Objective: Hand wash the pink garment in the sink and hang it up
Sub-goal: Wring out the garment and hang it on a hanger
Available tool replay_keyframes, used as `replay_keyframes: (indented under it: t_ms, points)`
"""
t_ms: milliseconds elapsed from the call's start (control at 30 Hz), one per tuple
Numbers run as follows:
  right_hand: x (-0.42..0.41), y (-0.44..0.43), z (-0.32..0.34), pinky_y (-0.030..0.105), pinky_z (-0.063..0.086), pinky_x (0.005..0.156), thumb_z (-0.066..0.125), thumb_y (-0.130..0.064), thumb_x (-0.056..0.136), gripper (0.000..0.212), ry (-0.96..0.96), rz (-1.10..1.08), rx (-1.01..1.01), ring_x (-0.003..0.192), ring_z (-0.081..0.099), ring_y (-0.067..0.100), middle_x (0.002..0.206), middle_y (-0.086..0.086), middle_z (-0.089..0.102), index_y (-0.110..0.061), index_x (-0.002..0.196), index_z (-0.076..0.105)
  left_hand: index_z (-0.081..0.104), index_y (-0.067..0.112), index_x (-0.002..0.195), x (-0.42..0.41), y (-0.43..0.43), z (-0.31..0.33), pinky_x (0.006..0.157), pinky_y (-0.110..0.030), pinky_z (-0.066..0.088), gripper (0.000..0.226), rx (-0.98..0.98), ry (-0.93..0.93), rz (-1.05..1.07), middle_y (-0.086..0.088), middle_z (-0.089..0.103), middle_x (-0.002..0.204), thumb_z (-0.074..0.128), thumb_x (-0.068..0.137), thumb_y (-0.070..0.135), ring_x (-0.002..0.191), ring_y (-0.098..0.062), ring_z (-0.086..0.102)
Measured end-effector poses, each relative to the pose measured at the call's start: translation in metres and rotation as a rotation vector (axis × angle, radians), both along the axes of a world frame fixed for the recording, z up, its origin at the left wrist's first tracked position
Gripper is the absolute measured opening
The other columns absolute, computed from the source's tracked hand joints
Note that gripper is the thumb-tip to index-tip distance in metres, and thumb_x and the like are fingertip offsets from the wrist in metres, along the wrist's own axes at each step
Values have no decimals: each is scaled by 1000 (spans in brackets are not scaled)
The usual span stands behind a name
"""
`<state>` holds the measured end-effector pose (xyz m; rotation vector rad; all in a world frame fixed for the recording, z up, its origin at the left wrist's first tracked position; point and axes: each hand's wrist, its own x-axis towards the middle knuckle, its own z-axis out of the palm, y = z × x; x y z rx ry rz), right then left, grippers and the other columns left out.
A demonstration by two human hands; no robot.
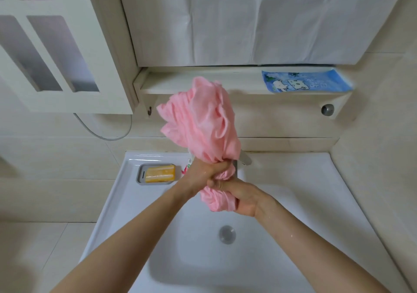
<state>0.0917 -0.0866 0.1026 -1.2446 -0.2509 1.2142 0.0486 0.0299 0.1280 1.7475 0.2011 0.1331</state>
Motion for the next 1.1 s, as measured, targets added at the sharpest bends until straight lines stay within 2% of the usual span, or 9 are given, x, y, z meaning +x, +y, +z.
replay_keyframes:
  t_ms: [67,200,333,433,533,667,867,933,1100]
  points:
    - [-4,-3,6,25,55,63,87,-21,54,36,-3,100,-28,81,70,12,91,4,73,-14,88,74,69,8,85,-4,-4,6,66,-11,48,8,-1,7,-49,1,73,80,62,82,7,76,-3,67]
    - [-11,-4,10,47,56,77,68,-4,76,40,175,202,47,107,64,34,116,21,59,3,114,59,60,19,60,-6,-12,3,56,-16,47,34,43,-38,9,3,63,57,58,79,-9,55,-5,60]
    - [-4,-14,19,21,51,51,79,1,62,34,178,183,18,71,67,21,90,11,67,-1,94,67,54,16,63,-3,-17,3,52,-11,43,29,-16,-32,13,12,57,47,63,85,0,48,3,54]
    - [5,-18,30,12,39,41,92,-13,52,44,244,245,76,58,50,10,88,8,63,-7,91,70,63,12,75,2,-17,19,62,-13,46,12,-24,5,-45,10,65,63,67,85,7,59,1,61]
    - [7,-16,39,10,29,35,71,-6,74,21,59,280,-58,50,35,4,73,-3,55,-12,91,60,64,-5,85,3,-16,33,58,-12,47,4,-65,-12,-116,-2,64,68,66,82,-4,59,-1,62]
    - [6,-16,48,13,20,33,49,6,85,20,-179,219,-203,41,30,4,58,-5,46,-13,78,52,60,-12,99,8,-22,34,48,-14,43,66,-138,-37,-56,-11,63,78,75,57,37,63,-15,59]
    - [2,-5,57,15,19,39,52,-5,49,14,-397,-17,-230,37,23,14,45,1,31,-13,43,43,59,1,95,20,-31,44,60,-27,48,51,-399,-51,155,-9,64,78,79,51,19,72,-24,60]
    - [1,-2,54,16,19,40,50,-4,46,21,-393,-82,-237,37,24,15,44,1,32,-17,34,40,58,-7,95,22,-31,45,65,-32,49,54,-416,-31,182,-23,65,86,76,49,14,78,-29,60]
    - [-2,4,49,17,19,43,49,2,49,19,-353,-215,-246,43,26,16,51,5,34,-10,40,37,53,-22,104,23,-32,44,75,-44,51,76,-419,-11,159,-42,57,105,76,44,19,90,-52,59]
